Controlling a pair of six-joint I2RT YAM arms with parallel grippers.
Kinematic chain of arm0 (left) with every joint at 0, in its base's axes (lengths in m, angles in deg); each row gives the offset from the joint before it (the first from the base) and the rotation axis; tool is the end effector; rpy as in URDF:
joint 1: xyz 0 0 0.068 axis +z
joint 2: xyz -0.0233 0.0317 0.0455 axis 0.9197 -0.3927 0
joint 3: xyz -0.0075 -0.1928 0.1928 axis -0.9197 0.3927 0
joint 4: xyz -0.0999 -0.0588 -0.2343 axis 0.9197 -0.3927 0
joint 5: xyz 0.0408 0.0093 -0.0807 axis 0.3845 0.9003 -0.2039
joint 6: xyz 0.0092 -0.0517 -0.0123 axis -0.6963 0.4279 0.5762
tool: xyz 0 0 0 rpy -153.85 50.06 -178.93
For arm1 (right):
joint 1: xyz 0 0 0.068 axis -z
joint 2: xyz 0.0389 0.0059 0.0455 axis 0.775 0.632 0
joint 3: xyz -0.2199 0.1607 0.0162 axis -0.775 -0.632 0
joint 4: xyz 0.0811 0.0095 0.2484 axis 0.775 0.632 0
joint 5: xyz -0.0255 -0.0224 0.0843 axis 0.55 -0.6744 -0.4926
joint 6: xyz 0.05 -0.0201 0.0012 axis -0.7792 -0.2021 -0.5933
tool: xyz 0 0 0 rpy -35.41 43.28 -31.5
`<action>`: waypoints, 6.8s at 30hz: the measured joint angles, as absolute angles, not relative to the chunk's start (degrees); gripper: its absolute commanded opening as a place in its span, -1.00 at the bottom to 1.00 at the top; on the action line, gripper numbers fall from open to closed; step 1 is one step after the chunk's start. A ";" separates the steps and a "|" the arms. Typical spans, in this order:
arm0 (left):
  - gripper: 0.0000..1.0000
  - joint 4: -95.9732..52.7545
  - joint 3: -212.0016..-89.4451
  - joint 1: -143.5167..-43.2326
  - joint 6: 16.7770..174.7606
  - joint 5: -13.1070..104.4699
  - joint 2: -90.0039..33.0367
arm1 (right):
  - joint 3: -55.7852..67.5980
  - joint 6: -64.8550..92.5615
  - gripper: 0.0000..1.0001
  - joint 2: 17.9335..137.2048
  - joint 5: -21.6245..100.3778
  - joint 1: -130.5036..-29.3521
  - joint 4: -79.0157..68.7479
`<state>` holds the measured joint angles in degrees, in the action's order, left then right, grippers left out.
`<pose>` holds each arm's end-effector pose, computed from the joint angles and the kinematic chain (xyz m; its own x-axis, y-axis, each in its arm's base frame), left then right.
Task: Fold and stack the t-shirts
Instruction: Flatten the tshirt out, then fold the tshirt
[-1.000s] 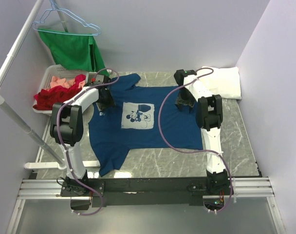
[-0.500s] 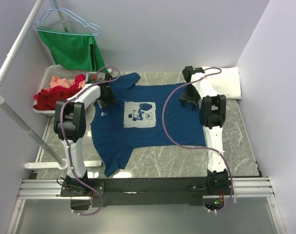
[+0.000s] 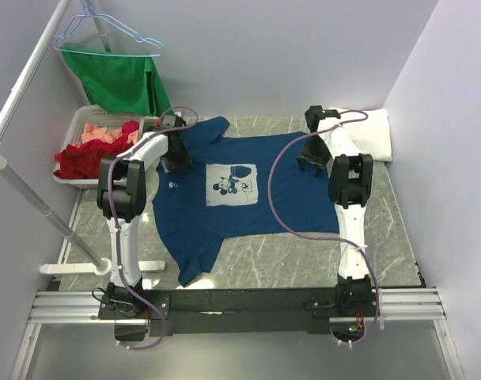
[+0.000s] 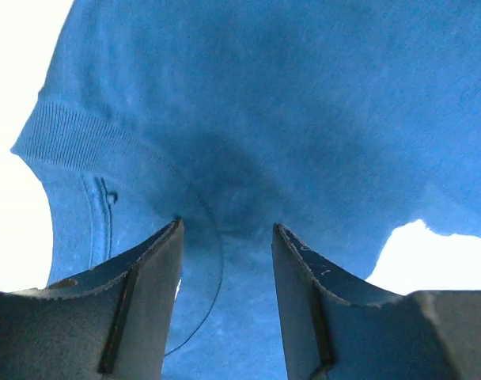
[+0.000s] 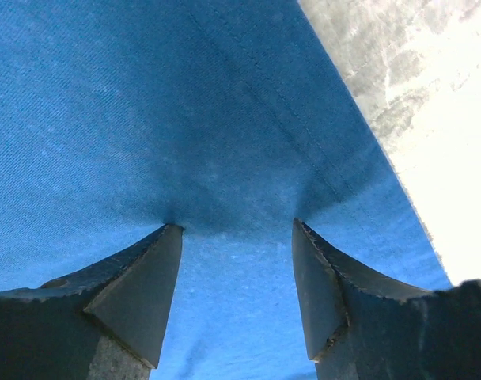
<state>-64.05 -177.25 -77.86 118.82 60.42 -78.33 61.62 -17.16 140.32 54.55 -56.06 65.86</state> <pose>0.4535 -0.0839 0.1726 -0.8259 -0.4149 -0.3818 -0.3932 0.9091 -0.1375 0.4950 0.0408 0.1662 -0.8298 0.5342 -0.1616 0.5463 0.8366 -0.0397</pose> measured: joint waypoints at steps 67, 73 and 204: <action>0.13 -63.70 -124.51 -91.34 132.35 60.34 -30.31 | 8.77 -11.87 -0.44 99.05 59.38 -114.94 42.72; 0.15 -62.45 -124.42 -91.34 133.25 61.82 -32.95 | 12.22 -10.95 -0.43 103.07 58.26 -119.92 38.83; -0.98 -97.84 -129.14 -126.58 185.70 75.09 -18.57 | -19.12 -28.32 0.25 76.12 66.22 -75.93 41.95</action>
<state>-97.84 -129.14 -126.58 185.70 75.09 -18.57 -19.12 -28.32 76.12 66.22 -75.93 41.95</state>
